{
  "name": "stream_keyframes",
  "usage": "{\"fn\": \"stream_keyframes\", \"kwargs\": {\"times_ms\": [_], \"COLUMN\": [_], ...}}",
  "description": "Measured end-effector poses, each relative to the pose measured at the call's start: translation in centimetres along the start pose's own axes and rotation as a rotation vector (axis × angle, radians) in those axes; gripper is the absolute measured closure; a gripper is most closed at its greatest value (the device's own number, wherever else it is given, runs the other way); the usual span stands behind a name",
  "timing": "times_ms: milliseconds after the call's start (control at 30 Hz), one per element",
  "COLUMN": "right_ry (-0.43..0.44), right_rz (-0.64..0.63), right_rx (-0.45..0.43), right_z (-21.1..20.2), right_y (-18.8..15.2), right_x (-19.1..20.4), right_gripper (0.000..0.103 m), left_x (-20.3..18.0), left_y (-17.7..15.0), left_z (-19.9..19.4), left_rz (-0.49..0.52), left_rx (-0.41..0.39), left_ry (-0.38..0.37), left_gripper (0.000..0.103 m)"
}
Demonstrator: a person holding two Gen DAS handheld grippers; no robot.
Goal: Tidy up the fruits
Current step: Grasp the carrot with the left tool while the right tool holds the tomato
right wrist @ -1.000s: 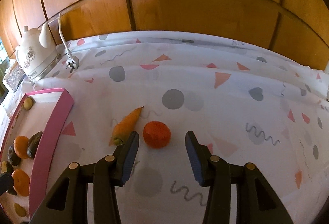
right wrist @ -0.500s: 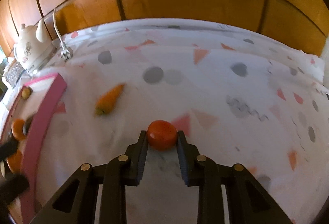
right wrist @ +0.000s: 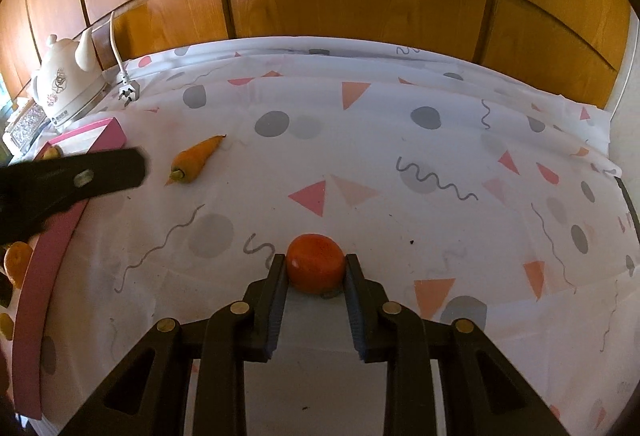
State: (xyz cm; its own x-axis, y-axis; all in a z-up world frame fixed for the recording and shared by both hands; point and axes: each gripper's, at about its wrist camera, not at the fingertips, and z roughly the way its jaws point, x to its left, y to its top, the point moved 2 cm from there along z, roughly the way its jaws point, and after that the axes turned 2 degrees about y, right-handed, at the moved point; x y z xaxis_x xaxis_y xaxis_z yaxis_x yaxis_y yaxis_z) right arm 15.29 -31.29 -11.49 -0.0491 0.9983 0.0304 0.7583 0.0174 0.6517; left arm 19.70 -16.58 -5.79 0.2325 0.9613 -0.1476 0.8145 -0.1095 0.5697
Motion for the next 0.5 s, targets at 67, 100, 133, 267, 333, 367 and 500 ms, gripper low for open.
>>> {"fn": "stream_keyframes", "kwargs": {"times_ms": [67,100,133,267,333,367,500], "right_ry": [0.002,0.002,0.002,0.006,0.008,0.008,0.012], "right_rz": [0.006,0.008,0.009,0.012,0.014,0.014,0.017], "right_rx": [-0.002,-0.002,-0.002,-0.003,-0.005,-0.005,-0.007], "right_z": [0.0,0.0,0.0,0.1,0.0,0.0,0.0], "right_y": [0.0,0.0,0.0,0.1,0.0,0.0,0.0], "right_x": [0.0,0.0,0.1,0.0,0.0,-0.1,-0.1], "right_gripper": [0.075,0.075,0.075,0.075,0.075,0.075,0.075], "left_x": [-0.3,-0.4,-0.5,-0.4,-0.3,-0.4,-0.2], "left_y": [0.7,0.9,1.1,1.4,1.2,1.2,0.7], "left_z": [1.2,1.8,2.5,4.7,5.3,5.2,4.8], "left_rz": [0.018,0.024,0.026,0.025,0.025,0.038,0.034], "left_rx": [0.006,0.015,0.028,0.070,0.083,0.066,0.053], "left_ry": [0.016,0.025,0.024,0.048,0.058,0.064,0.067], "left_gripper": [0.055,0.056,0.056,0.063,0.072,0.076,0.082]}}
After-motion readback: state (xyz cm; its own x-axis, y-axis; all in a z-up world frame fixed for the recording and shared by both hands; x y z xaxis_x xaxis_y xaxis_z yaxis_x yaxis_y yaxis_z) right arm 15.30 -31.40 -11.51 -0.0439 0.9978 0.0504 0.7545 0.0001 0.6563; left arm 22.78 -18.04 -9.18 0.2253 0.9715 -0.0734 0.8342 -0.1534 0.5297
